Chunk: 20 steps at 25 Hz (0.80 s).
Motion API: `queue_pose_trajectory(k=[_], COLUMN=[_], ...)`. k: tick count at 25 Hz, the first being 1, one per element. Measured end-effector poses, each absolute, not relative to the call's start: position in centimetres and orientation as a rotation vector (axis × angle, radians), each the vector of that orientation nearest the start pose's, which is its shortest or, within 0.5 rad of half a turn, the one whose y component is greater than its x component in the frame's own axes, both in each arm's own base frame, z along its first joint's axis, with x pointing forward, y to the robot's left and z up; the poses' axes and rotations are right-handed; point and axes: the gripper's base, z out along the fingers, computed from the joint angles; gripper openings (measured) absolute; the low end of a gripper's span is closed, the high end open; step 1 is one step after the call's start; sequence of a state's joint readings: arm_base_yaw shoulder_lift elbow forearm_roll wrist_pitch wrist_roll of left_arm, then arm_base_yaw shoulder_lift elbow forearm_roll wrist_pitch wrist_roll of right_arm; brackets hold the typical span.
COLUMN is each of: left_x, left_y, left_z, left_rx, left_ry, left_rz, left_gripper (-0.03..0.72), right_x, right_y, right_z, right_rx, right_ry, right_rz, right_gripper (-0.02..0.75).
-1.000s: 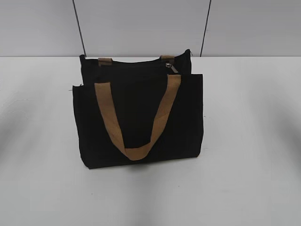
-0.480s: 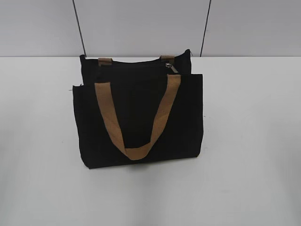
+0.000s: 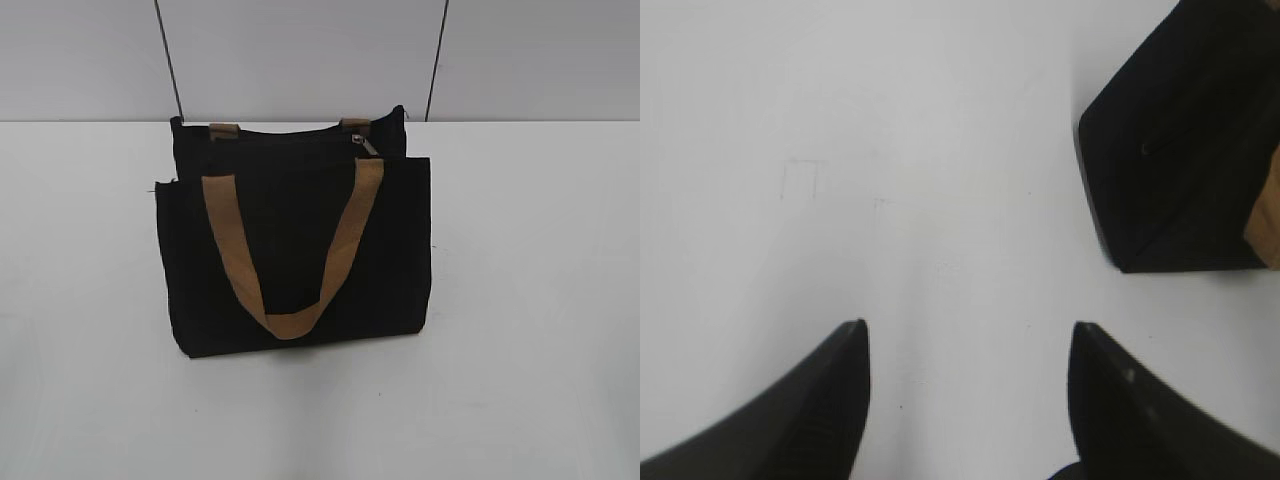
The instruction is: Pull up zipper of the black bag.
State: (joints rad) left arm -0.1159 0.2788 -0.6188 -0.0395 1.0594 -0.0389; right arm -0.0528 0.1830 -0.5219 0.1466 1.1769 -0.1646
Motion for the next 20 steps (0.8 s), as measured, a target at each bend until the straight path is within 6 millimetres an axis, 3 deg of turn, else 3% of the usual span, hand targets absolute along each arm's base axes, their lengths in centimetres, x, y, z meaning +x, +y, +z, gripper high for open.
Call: queue_pose_trajectory(k=[6, 10, 20], left_x=[0.3, -0.7, -0.9], left_y=[0.0, 0.1, -0.1], left_z=[29.6, 28.5, 28.4], left_rx=[0.080, 0.080, 0.083], left_ry=[2.073, 2.021, 2.011], left_rz=[-0.095, -0.097, -0.128], left_gripper=[0.470, 0.470, 0.467], right_x=[-0.7, -0.9, -0.6], right_y=[1.3, 1.3, 1.4], right_z=[27.4, 27.2, 27.1], right_rx=[-0.160, -0.163, -0.162], right_ry=[2.116, 2.096, 2.079], right_rz=[0.039, 0.034, 0.052], right_gripper=[0.475, 0.475, 0.475])
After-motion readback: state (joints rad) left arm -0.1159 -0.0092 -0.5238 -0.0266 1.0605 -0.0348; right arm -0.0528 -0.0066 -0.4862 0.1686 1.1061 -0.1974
